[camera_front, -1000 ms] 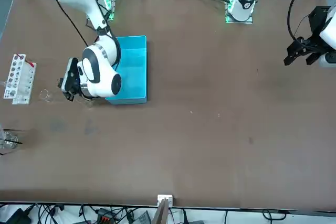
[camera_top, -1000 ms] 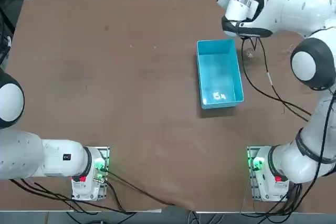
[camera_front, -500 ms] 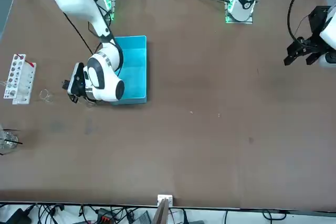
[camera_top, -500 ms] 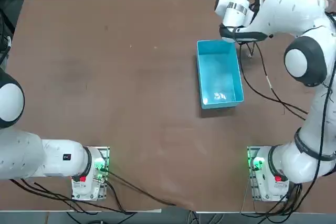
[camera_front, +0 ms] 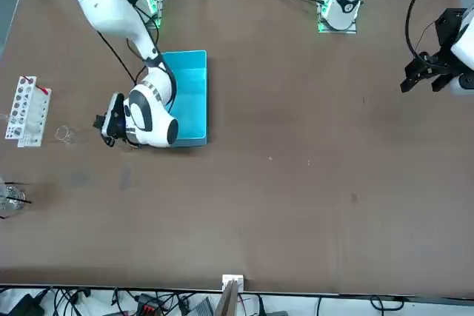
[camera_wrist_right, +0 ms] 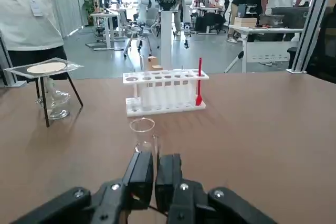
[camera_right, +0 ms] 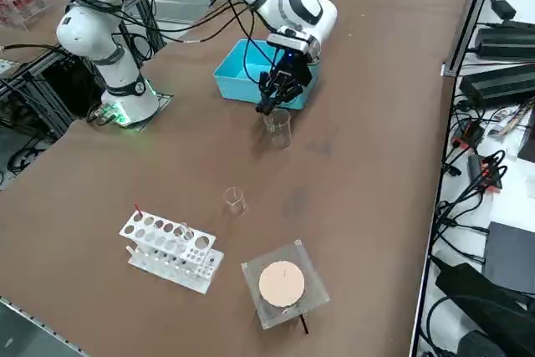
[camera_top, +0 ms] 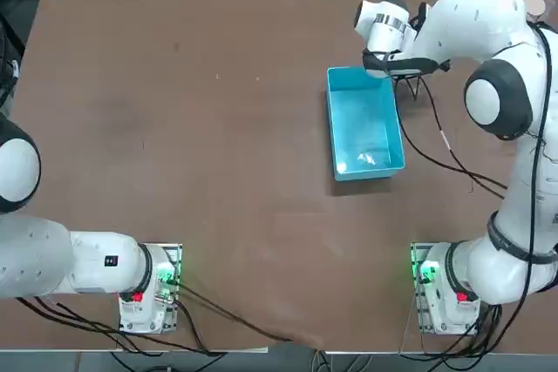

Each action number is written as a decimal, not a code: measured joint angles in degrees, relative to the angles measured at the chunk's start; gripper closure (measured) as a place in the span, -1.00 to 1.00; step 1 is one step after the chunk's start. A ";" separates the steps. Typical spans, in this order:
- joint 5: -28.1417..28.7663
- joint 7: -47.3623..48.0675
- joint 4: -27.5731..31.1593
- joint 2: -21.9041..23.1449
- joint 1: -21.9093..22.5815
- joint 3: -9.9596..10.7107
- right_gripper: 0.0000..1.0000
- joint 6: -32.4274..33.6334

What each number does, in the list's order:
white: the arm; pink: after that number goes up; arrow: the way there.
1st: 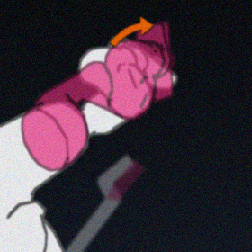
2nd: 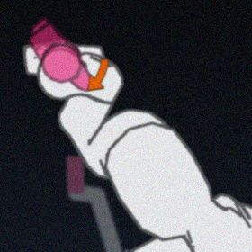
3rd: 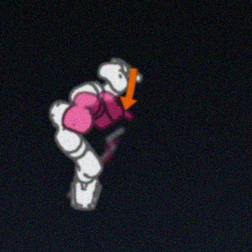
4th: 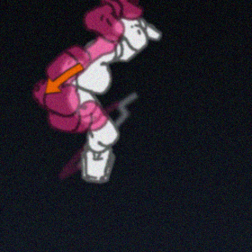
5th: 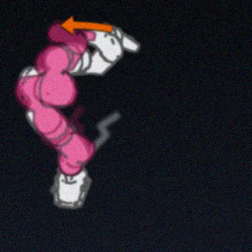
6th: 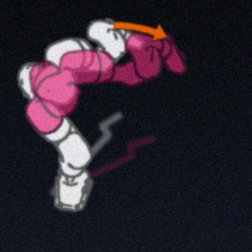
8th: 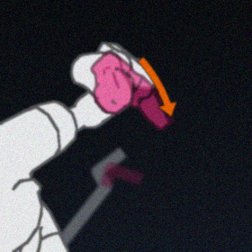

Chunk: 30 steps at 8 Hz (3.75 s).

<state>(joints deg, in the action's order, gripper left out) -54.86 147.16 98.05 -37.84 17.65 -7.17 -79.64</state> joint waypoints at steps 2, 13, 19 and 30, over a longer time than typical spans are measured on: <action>0.86 0.00 0.00 -0.03 0.29 0.00 0.83 -0.84; 4.56 -5.99 -3.82 -1.26 1.10 0.18 -1.00 -0.05; 8.97 -28.87 -4.26 8.59 -1.20 1.64 -1.00 3.35; -33.67 -6.75 40.03 25.31 -32.78 3.26 -0.97 -27.02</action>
<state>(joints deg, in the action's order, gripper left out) -88.53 140.41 138.08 -12.54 -15.12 -3.91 -106.66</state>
